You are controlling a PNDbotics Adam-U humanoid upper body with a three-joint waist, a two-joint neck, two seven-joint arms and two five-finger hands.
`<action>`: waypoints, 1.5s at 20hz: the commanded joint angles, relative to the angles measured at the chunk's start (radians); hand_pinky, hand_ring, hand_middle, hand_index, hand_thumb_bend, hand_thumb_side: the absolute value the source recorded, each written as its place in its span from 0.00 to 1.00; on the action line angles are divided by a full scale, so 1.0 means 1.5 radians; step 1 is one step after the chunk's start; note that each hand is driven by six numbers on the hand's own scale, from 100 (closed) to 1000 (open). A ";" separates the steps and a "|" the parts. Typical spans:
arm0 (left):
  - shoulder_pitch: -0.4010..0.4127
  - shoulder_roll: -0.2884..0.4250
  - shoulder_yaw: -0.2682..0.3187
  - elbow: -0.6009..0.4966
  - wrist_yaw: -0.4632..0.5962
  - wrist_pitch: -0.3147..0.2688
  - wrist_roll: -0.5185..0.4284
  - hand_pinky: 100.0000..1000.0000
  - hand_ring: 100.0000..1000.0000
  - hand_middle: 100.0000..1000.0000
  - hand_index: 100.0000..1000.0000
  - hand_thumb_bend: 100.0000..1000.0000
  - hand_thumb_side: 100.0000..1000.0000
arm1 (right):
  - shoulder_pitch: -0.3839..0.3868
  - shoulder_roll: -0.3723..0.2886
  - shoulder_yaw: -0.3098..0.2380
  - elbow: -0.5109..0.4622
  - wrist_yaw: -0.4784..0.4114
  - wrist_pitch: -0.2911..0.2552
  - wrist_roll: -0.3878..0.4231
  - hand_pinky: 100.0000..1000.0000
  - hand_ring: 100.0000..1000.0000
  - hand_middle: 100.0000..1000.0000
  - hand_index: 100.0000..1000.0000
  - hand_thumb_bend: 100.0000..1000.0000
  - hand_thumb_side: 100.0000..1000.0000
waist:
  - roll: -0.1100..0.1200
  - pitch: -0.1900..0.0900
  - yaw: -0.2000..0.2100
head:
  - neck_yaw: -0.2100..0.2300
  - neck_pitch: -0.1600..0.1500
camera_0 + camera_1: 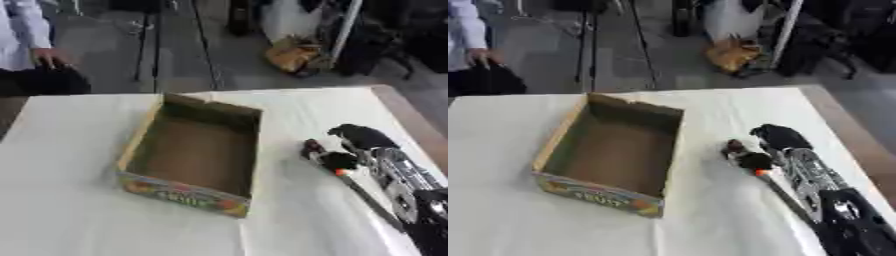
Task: Pick up objects on the table and place them in the box.
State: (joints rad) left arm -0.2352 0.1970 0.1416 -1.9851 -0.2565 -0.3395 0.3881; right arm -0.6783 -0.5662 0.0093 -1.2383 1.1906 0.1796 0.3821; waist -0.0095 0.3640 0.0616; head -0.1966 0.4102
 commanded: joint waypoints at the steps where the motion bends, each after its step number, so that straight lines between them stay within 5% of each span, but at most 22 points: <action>1: -0.004 0.007 0.000 -0.010 0.002 -0.001 -0.003 0.68 0.92 0.93 0.72 0.00 1.00 | -0.015 -0.015 -0.001 0.000 0.011 -0.001 -0.005 0.97 0.93 0.88 0.93 0.47 1.00 | 0.000 -0.011 0.000 | -0.001 -0.006; 15: -0.003 0.005 -0.001 -0.010 0.003 -0.002 -0.005 0.68 0.92 0.93 0.72 0.00 1.00 | -0.025 -0.015 0.001 0.017 0.009 -0.012 0.002 0.99 0.94 0.89 0.93 0.48 1.00 | 0.003 -0.011 0.001 | -0.005 -0.010; 20: -0.003 0.005 -0.001 -0.010 0.003 -0.002 -0.005 0.68 0.92 0.93 0.72 0.00 1.00 | -0.030 -0.017 0.001 0.044 -0.010 -0.026 0.019 1.00 0.97 0.92 0.95 0.56 1.00 | 0.005 -0.010 0.002 | -0.007 -0.008; 22: -0.003 0.005 -0.001 -0.010 0.003 -0.003 -0.006 0.68 0.92 0.93 0.72 0.00 1.00 | -0.034 -0.019 0.001 0.056 -0.014 -0.030 0.035 1.00 1.00 0.94 0.99 0.69 1.00 | 0.006 -0.010 0.002 | -0.008 -0.009; 30: -0.005 0.004 -0.003 -0.010 0.005 -0.004 -0.008 0.68 0.92 0.93 0.72 0.00 1.00 | -0.050 -0.023 -0.006 0.081 -0.008 -0.032 0.069 1.00 0.99 0.93 0.98 0.71 0.99 | 0.008 -0.009 0.002 | -0.008 -0.008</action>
State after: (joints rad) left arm -0.2351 0.1964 0.1408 -1.9851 -0.2526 -0.3438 0.3802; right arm -0.7361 -0.5665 0.0107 -1.1155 1.1810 0.1327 0.4803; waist 0.0022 0.3649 0.0638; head -0.2060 0.4017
